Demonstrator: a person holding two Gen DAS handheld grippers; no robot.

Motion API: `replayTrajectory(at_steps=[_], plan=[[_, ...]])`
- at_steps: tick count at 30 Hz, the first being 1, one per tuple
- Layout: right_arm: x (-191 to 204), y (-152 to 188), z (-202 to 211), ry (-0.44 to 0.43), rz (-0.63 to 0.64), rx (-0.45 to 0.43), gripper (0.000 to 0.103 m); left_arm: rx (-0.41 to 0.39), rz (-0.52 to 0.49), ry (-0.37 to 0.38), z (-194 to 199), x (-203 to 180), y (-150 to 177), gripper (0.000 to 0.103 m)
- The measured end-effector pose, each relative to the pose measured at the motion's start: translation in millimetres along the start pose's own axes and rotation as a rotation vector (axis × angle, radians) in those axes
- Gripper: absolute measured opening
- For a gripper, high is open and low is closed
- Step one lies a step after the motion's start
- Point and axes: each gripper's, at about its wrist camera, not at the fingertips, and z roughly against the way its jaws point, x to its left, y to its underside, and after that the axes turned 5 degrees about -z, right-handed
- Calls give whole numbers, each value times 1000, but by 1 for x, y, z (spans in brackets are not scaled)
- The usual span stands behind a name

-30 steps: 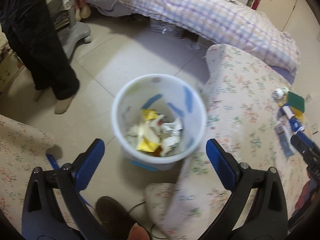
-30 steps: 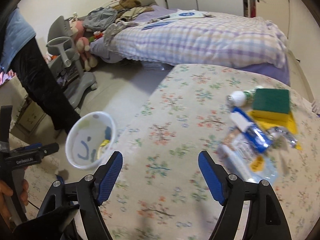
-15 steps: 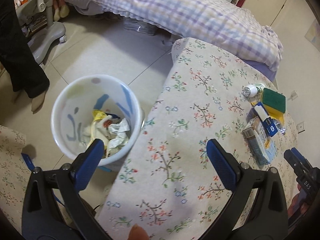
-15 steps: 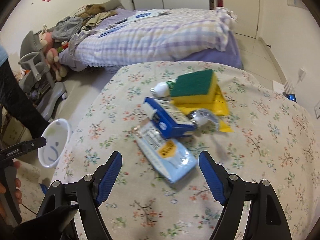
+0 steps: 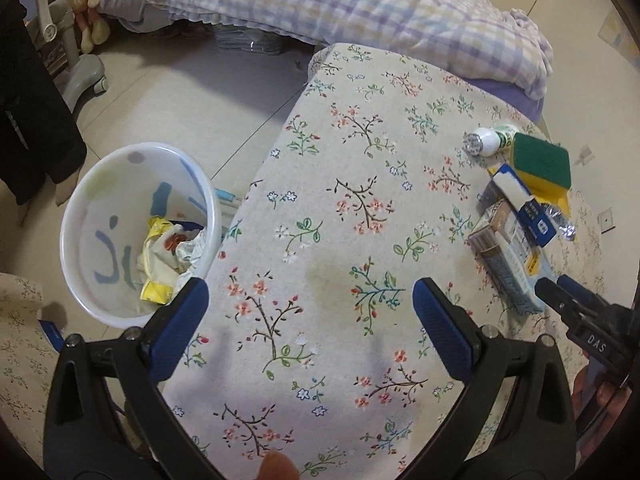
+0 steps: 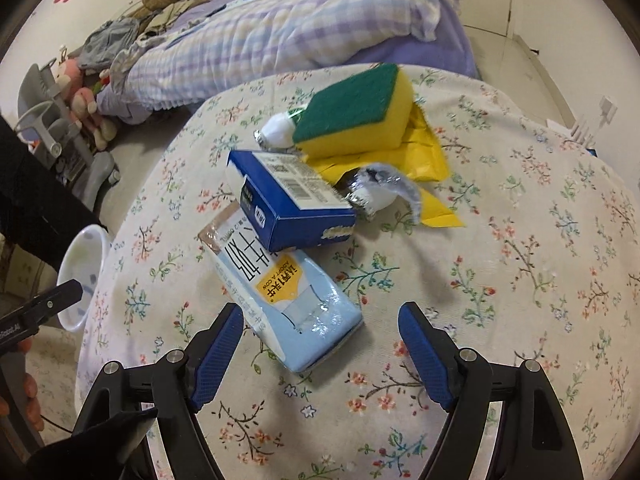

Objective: Collect trash
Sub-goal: 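Move the right gripper back to the bed and grasp the light blue milk carton, then lift the milk carton with the right gripper while the left grasps the blue box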

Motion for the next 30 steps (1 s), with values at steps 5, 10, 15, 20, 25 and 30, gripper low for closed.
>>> replayTrajectory(at_steps=[5, 10, 15, 20, 25, 30], plan=[[14, 1, -21, 13, 63, 43, 81, 8, -28, -29, -3, 0, 1, 102], [26, 7, -34, 63, 131, 68, 79, 14, -63, -51, -4, -1, 4, 102], [33, 16, -20, 23, 194, 82, 64, 9, -90, -57, -1, -4, 5, 102], [28, 28, 16, -27, 215, 59, 61, -5, -105, -60, 1, -10, 6, 102], [-1, 44, 59, -51, 162, 2, 60, -21, -138, -60, 0, -25, 5, 102], [-43, 44, 92, -33, 35, -68, 57, -24, -200, -56, -9, -58, 5, 102]])
